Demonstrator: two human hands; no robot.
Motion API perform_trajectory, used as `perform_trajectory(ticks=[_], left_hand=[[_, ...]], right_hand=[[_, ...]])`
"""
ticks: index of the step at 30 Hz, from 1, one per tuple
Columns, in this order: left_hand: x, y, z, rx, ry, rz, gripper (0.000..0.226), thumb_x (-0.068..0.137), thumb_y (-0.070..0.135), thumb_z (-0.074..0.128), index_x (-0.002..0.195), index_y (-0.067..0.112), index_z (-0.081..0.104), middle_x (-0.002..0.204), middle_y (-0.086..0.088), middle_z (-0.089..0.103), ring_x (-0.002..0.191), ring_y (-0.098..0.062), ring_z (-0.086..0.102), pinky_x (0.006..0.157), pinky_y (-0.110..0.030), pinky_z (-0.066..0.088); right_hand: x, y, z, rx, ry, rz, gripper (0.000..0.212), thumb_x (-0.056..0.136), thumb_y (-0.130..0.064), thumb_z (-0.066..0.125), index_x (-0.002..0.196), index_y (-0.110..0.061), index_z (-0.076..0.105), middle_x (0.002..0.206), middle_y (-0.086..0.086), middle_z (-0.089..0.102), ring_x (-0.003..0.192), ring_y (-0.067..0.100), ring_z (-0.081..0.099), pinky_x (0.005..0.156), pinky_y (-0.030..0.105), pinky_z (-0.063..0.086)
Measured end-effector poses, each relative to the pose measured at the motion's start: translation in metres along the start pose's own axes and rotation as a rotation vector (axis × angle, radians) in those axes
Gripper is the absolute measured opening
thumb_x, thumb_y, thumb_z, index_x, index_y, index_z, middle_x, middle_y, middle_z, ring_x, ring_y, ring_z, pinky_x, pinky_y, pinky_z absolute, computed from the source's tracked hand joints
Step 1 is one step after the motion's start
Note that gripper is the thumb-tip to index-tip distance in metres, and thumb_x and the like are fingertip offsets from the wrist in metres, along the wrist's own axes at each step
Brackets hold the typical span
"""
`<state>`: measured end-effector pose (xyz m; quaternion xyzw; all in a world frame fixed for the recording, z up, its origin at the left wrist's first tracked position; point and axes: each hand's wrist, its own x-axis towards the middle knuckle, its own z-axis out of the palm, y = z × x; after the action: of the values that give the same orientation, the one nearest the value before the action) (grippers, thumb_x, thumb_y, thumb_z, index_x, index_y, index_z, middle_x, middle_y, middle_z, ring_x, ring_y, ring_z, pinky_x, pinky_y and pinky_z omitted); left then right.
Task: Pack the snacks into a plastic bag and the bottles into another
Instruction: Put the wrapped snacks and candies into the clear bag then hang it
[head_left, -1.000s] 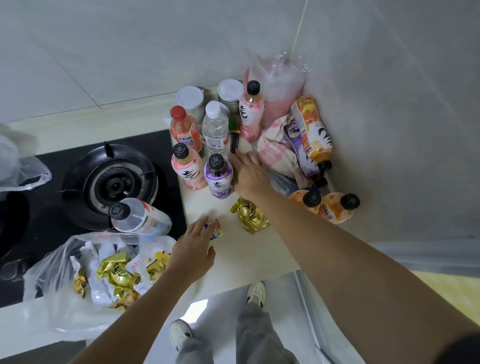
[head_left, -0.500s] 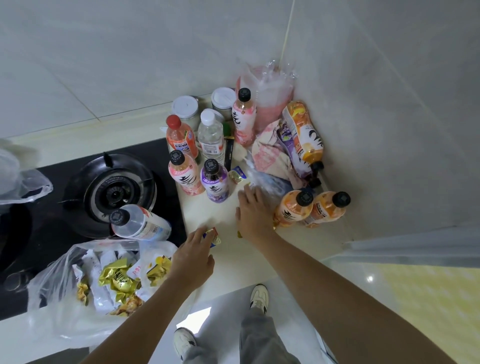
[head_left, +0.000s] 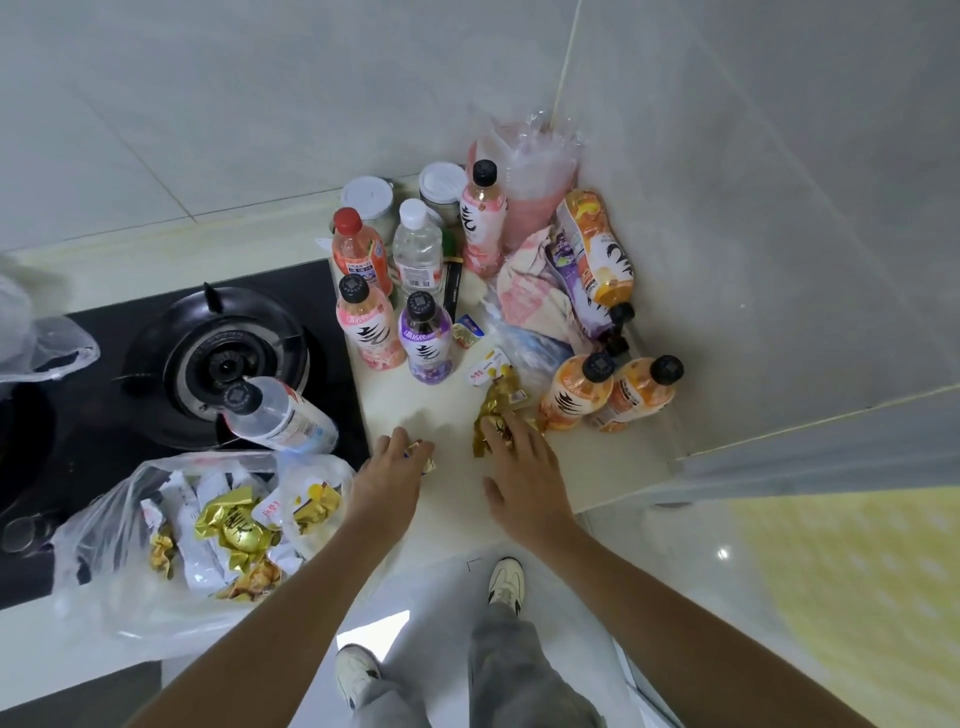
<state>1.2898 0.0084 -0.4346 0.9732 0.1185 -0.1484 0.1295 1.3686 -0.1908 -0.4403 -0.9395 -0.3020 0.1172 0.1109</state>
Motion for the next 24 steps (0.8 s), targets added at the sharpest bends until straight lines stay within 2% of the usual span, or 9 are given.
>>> perform_trajectory(ticks=[2, 6, 9, 12, 15, 18, 20, 24], left_hand=[[-0.003, 0.0, 0.0, 0.007, 0.001, 0.005, 0.05, 0.084, 0.009, 0.071, 0.129, 0.023, 0.056, 0.116, -0.006, 0.047, 0.1, -0.025, 0.05, 0.066, -0.037, 0.056], [-0.01, 0.003, -0.003, -0.013, 0.004, 0.016, 0.047, 0.083, 0.012, 0.069, 0.128, 0.02, 0.057, 0.114, -0.007, 0.048, 0.101, -0.027, 0.051, 0.067, -0.039, 0.055], [-0.019, 0.008, -0.013, -0.049, 0.008, 0.038, 0.048, 0.084, 0.015, 0.065, 0.13, 0.022, 0.055, 0.116, -0.006, 0.047, 0.105, -0.027, 0.05, 0.074, -0.039, 0.054], [-0.03, 0.008, -0.027, -0.092, 0.03, 0.084, 0.047, 0.085, 0.015, 0.064, 0.13, 0.022, 0.055, 0.117, -0.005, 0.046, 0.107, -0.026, 0.049, 0.078, -0.041, 0.054], [-0.044, 0.001, -0.043, -0.116, 0.076, 0.086, 0.045, 0.086, 0.014, 0.064, 0.13, 0.022, 0.054, 0.118, -0.005, 0.046, 0.109, -0.025, 0.047, 0.078, -0.039, 0.053], [-0.062, -0.017, -0.06, -0.166, 0.135, 0.098, 0.045, 0.083, 0.012, 0.065, 0.127, 0.02, 0.056, 0.116, -0.007, 0.046, 0.108, -0.028, 0.048, 0.075, -0.042, 0.053], [-0.076, -0.033, -0.072, -0.172, 0.175, 0.113, 0.045, 0.082, 0.014, 0.065, 0.126, 0.02, 0.056, 0.115, -0.007, 0.046, 0.109, -0.029, 0.049, 0.077, -0.045, 0.054], [-0.105, -0.072, -0.095, -0.188, 0.274, 0.086, 0.043, 0.083, 0.017, 0.065, 0.125, 0.021, 0.057, 0.113, -0.004, 0.047, 0.107, -0.026, 0.049, 0.076, -0.04, 0.052]], right_hand=[[-0.008, 0.002, 0.003, -0.014, -0.026, 0.037, 0.08, 0.088, -0.028, 0.07, 0.157, -0.028, 0.03, 0.156, 0.009, 0.033, 0.14, 0.032, 0.037, 0.103, 0.043, 0.049], [-0.01, 0.0, 0.004, -0.024, 0.018, 0.078, 0.064, 0.084, -0.023, 0.076, 0.14, -0.027, 0.045, 0.131, 0.011, 0.046, 0.114, 0.033, 0.049, 0.086, 0.043, 0.056], [-0.008, -0.006, 0.0, -0.042, -0.004, 0.071, 0.074, 0.079, -0.023, 0.08, 0.143, -0.021, 0.044, 0.125, 0.012, 0.047, 0.11, 0.031, 0.051, 0.086, 0.041, 0.056], [-0.002, -0.011, -0.005, 0.002, -0.075, 0.078, 0.071, 0.088, -0.025, 0.076, 0.149, -0.019, 0.041, 0.136, 0.013, 0.04, 0.118, 0.031, 0.047, 0.092, 0.043, 0.055], [0.002, -0.014, -0.011, 0.078, -0.101, 0.126, 0.059, 0.085, -0.027, 0.077, 0.136, -0.021, 0.048, 0.134, 0.012, 0.038, 0.118, 0.032, 0.046, 0.092, 0.043, 0.054], [0.0, -0.023, -0.018, 0.113, -0.157, 0.165, 0.05, 0.08, -0.031, 0.075, 0.12, -0.02, 0.048, 0.114, 0.01, 0.05, 0.11, 0.036, 0.048, 0.084, 0.043, 0.049], [-0.004, -0.036, -0.023, 0.173, -0.133, 0.189, 0.049, 0.075, -0.031, 0.075, 0.114, -0.019, 0.048, 0.105, 0.011, 0.055, 0.102, 0.037, 0.051, 0.079, 0.042, 0.048], [-0.014, -0.092, -0.037, 0.358, 0.027, 0.161, 0.046, 0.072, -0.034, 0.076, 0.107, -0.02, 0.05, 0.099, 0.007, 0.06, 0.093, 0.033, 0.057, 0.078, 0.042, 0.051]])
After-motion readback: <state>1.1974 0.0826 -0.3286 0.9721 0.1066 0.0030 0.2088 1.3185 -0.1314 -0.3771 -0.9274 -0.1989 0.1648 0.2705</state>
